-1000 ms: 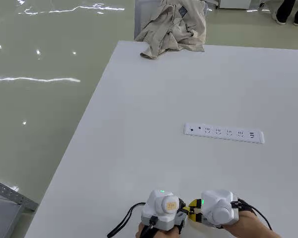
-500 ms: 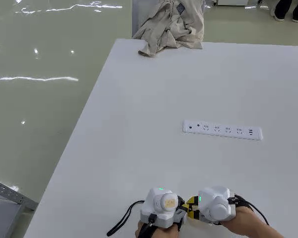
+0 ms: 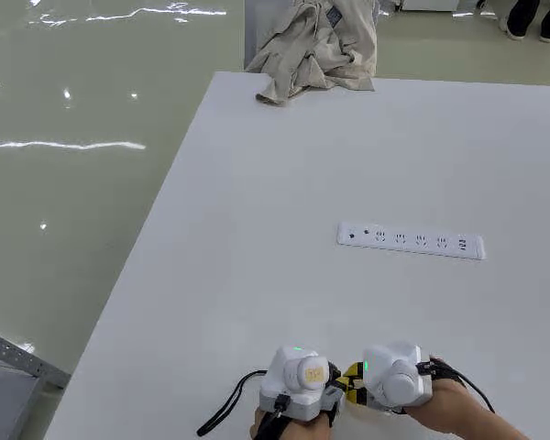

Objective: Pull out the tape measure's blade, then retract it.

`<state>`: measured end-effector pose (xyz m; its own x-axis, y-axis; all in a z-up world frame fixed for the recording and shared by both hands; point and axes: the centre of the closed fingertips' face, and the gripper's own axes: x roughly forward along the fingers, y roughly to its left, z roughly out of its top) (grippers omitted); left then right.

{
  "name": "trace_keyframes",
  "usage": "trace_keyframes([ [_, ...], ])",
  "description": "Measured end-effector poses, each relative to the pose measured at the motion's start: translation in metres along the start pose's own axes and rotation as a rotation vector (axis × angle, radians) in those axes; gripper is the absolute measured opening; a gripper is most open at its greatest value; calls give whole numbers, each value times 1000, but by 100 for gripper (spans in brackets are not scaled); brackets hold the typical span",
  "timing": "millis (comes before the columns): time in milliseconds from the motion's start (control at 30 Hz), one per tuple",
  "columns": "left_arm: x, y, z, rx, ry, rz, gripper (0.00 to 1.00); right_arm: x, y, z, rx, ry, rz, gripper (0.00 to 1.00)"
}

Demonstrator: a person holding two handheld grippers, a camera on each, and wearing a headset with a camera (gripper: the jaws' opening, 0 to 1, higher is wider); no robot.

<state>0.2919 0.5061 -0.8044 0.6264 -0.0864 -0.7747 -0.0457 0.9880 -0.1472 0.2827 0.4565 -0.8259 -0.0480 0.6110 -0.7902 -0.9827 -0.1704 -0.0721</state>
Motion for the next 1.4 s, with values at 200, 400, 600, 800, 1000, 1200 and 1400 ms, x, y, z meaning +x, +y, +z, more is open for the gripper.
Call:
trace_keyframes([
  [200,0,0,0,-1,0,6,63,-1,0,1,2,1,0,14],
  [400,0,0,1,-4,-3,8,64,0,0,-1,2,5,-3,15],
  [600,-1,0,3,5,-7,20,64,0,0,0,5,7,-5,15],
  [800,-2,1,4,18,-16,23,65,0,0,0,3,17,-11,16],
  [1000,-2,1,1,41,-5,17,65,1,-1,-1,11,24,-19,17],
  [1200,-1,2,-5,23,5,12,66,-1,-2,-3,36,28,-34,19],
  [1400,-3,5,-10,10,6,11,67,-3,-4,-6,65,28,-52,22],
])
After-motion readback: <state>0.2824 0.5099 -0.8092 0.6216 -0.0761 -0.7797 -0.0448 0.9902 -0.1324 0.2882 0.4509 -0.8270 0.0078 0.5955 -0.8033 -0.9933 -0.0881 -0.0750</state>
